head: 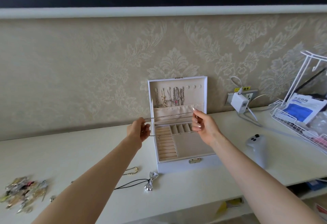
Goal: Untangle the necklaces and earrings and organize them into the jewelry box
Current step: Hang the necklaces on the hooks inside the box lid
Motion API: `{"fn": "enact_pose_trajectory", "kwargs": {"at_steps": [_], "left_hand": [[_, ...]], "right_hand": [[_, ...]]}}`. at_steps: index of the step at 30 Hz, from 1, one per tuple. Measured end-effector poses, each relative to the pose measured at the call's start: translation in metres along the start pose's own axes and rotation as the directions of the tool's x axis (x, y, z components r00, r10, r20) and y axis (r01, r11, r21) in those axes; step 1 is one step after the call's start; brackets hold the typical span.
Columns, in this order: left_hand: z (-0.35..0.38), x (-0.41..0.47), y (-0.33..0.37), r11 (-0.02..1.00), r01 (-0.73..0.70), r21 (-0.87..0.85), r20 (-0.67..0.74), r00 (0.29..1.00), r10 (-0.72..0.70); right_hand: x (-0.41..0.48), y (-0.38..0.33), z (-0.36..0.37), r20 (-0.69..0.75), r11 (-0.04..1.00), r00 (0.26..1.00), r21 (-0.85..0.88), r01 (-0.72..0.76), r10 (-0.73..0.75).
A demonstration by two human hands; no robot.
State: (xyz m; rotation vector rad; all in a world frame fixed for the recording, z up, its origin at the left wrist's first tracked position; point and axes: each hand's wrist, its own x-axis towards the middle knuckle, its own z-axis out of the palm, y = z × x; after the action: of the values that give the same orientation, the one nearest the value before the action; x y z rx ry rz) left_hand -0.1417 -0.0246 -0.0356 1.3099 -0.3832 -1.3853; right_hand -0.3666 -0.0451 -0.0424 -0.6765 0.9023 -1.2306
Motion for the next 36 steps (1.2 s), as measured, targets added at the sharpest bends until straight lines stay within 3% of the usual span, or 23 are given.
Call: {"fn": "enact_pose_trajectory", "kwargs": {"at_steps": [4,6,11,15,18,21,22,24,27,32,36], "left_hand": [[-0.001,0.003,0.0,0.993,-0.005,-0.115,0.046,0.999,0.011],[0.001,0.004,0.0,0.996,0.01,-0.084,0.067,0.998,-0.004],[0.005,-0.003,-0.001,0.953,-0.097,0.288,0.095,0.993,0.072],[0.012,-0.01,-0.007,0.853,-0.184,0.488,0.232,0.97,0.077],[0.024,-0.008,-0.011,0.666,-0.306,0.68,0.348,0.935,0.074],[0.043,-0.003,-0.014,0.216,-0.508,0.833,0.452,0.852,0.264],[0.05,-0.002,-0.013,0.131,-0.564,0.816,0.503,0.803,0.32],[0.064,0.001,-0.01,0.152,-0.67,0.726,0.599,0.726,0.337],[0.083,0.006,0.0,0.267,-0.704,0.658,0.638,0.71,0.297],[0.108,0.019,0.014,0.325,-0.701,0.635,0.608,0.713,0.349],[0.131,0.029,0.019,0.338,-0.663,0.668,0.486,0.733,0.476]], "right_hand": [[-0.001,0.001,-0.002,-0.052,1.0,0.999,-0.002,0.012,-0.013],[-0.001,0.003,-0.002,-0.044,1.0,0.999,0.007,0.003,-0.002],[0.004,0.001,-0.003,-0.025,0.992,0.999,-0.117,0.037,-0.04],[0.006,-0.01,0.002,-0.004,0.945,0.996,-0.317,0.083,-0.089],[0.005,-0.017,0.01,0.073,0.846,0.993,-0.52,0.119,-0.094],[0.002,-0.024,0.02,0.127,0.713,0.99,-0.687,0.138,-0.069],[0.003,-0.025,0.024,0.134,0.669,0.989,-0.73,0.142,-0.063],[0.008,-0.027,0.029,0.141,0.586,0.987,-0.795,0.157,-0.073],[0.019,-0.033,0.029,0.112,0.522,0.986,-0.838,0.159,-0.121],[0.037,-0.052,0.018,0.076,0.578,0.981,-0.798,0.168,-0.18],[0.052,-0.065,0.007,0.059,0.659,0.98,-0.732,0.172,-0.191]]}}
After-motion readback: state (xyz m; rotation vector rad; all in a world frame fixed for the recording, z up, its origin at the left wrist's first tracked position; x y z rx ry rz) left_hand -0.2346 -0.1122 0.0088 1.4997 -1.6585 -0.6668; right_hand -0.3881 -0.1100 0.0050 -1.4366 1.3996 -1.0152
